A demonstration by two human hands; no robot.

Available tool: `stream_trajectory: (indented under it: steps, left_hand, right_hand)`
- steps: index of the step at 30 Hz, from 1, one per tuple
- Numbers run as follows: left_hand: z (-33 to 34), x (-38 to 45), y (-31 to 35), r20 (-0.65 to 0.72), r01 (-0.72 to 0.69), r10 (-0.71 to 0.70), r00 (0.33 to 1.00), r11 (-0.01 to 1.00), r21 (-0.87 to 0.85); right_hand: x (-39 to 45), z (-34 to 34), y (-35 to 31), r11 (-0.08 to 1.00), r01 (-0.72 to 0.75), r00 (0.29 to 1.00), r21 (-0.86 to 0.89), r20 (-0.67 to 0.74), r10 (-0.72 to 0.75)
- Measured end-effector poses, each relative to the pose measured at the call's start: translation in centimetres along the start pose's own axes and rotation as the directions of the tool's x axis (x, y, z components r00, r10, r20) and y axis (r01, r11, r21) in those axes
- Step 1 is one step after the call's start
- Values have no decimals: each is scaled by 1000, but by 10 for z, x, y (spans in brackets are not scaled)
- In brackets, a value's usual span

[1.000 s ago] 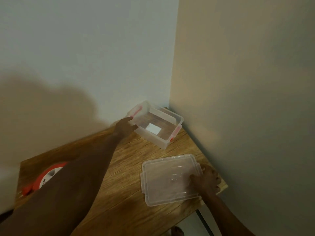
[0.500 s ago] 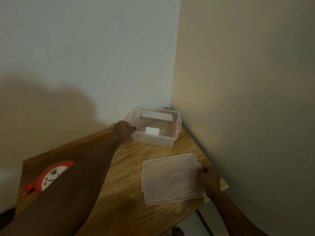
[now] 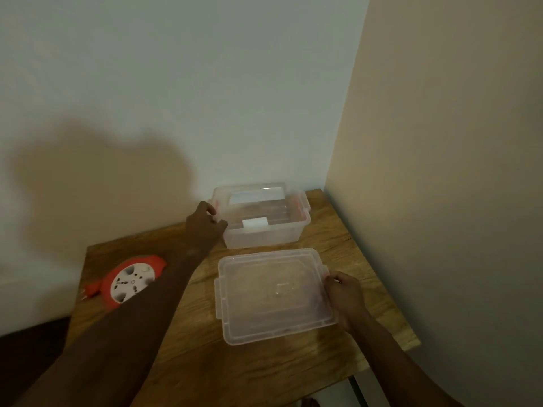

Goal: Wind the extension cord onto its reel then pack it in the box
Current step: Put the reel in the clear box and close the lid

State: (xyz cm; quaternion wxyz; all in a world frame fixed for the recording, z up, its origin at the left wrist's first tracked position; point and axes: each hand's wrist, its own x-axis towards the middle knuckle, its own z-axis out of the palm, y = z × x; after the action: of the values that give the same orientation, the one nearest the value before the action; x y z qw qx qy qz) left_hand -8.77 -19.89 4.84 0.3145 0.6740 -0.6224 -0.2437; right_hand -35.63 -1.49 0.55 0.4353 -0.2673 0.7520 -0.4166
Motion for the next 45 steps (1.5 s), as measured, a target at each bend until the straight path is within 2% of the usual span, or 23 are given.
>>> stream_trajectory:
  steps: [8,17,23,27,34,45]
  left_hand:
    - [-66,-41,-59,-169,77,-82,982,996,-33]
    - [-71,-89,-102,-222,151,-164,961,986,-77]
    - [-73,-89,-105,-207,187,-213,955,972,-140]
    - [-72,-88,-100,-178,213,-244,953,961,-177]
    - [-66,-90,-102,-143,221,-262,954,943,-250]
    - [-65,-98,-112,-138,171,-199,970,966,-192]
  right_hand:
    - [-16,39,-8,998,61,990,-33,128,-57]
    - [-21,56,22,991,37,990,-128,137,-20]
    - [-18,65,27,995,6,994,-98,110,5]
    - [-18,71,35,997,-9,990,-83,138,21]
    - [-27,81,37,994,39,987,-97,160,-23]
    - [-27,87,34,936,180,978,-303,161,-136]
